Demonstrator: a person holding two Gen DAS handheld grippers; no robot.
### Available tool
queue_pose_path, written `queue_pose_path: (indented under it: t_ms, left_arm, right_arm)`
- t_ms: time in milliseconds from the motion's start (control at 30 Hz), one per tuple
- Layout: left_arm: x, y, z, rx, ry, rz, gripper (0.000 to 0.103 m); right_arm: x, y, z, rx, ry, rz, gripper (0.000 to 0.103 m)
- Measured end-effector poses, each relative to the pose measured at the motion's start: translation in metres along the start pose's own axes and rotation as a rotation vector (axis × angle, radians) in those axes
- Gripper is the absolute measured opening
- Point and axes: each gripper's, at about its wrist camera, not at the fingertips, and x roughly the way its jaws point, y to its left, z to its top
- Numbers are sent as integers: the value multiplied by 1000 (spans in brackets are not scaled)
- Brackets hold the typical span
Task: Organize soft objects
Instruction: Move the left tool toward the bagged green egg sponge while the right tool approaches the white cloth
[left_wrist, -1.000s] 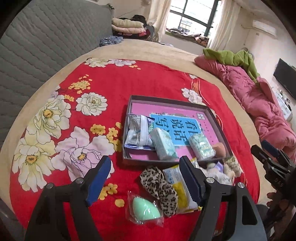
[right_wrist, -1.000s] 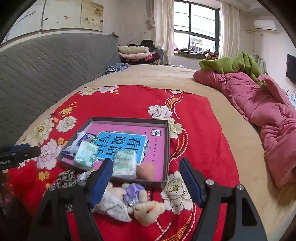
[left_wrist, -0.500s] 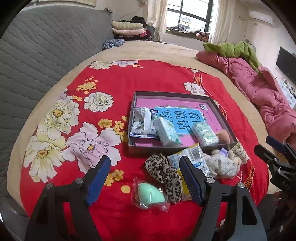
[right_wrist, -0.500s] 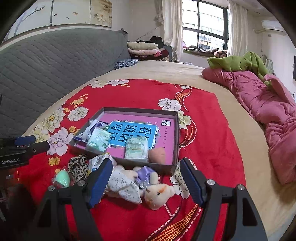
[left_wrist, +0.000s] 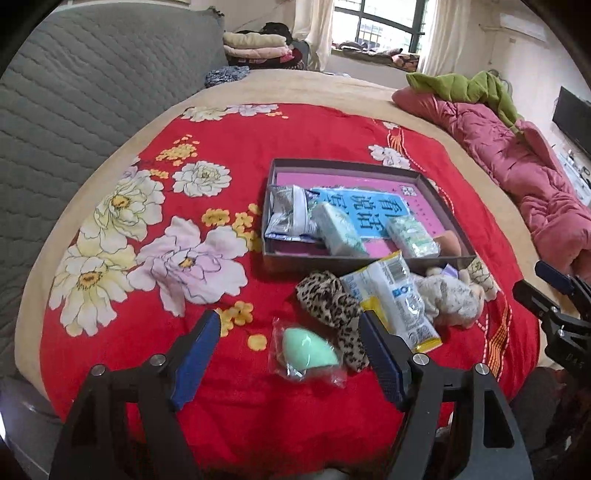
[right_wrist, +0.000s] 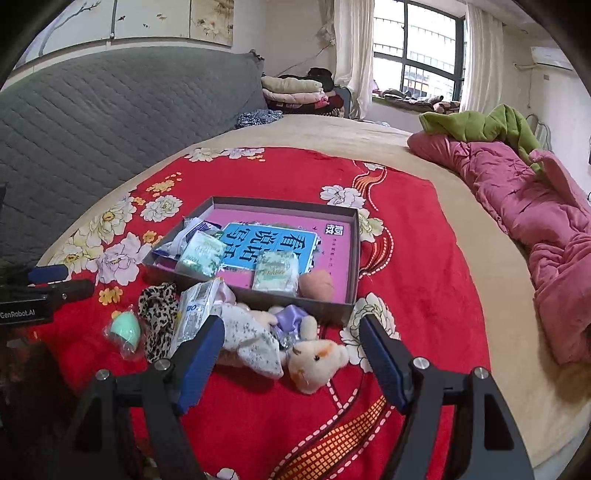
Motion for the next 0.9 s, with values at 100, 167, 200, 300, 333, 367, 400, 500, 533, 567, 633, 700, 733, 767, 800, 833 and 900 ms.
queue_pose_path:
  t_ms: [100,167,200,300,333,367,400,500,533,567,633,700,733,767,800,833,900]
  left_arm:
    - [1,2,-4,-9,22,-1,78]
    - [1,2,-7,-10,30,-4,78]
    - [0,3,-9,-11,32,4,78]
    - [0,5,-14,-25,44,9,78]
    - [0,6,-16,-29,51,5,78]
    - [1,6,-18,-32,56,3,78]
    - [1,6,-20,-33,60,1,78]
    - [5,2,-24,-32,78,-9,78]
    - [6,0,-26,-25,84,-7,78]
    - [7,-2,-28,-17,88,-6,78]
    - [9,-6,-31,-12,100,-8,78]
    - [11,-8,-32,-11,106,-15,78]
    - [12,-9,-33,-8,107,-13,78]
    - [12,-11,-34,-6,107,-14,78]
    - [13,-12,-34,-5,107,-15,78]
    - [13,-13,-34,-3,107,-16,78]
    - [15,-15,-35,1,111,-11,78]
  right_arm:
    - [-1,1,-4,-2,4,10,75]
    - [-3,2,-6,-16,-1,8,75]
    - [-3,3,-8,-19,1,7,75]
    - [-2,4,-14,-25,17,9,75]
    - [-2,4,-16,-25,22,11,75]
    - [-3,4,-17,-20,24,15,75]
    - [-3,4,-18,-12,28,26,75]
    - [-3,7,-21,-17,41,45,75]
    - [-3,9,-22,-22,40,45,75]
    - [-4,10,-22,-25,40,46,75]
    - [-2,10,-24,-10,55,69,75]
    - [0,10,-26,2,68,78,75]
    - [1,10,-27,1,73,76,75]
    - [1,12,-28,-5,73,75,75]
    - [1,13,-28,-7,73,75,75]
    - [1,14,-29,-9,72,76,75]
    - [2,15,-29,-12,74,77,75]
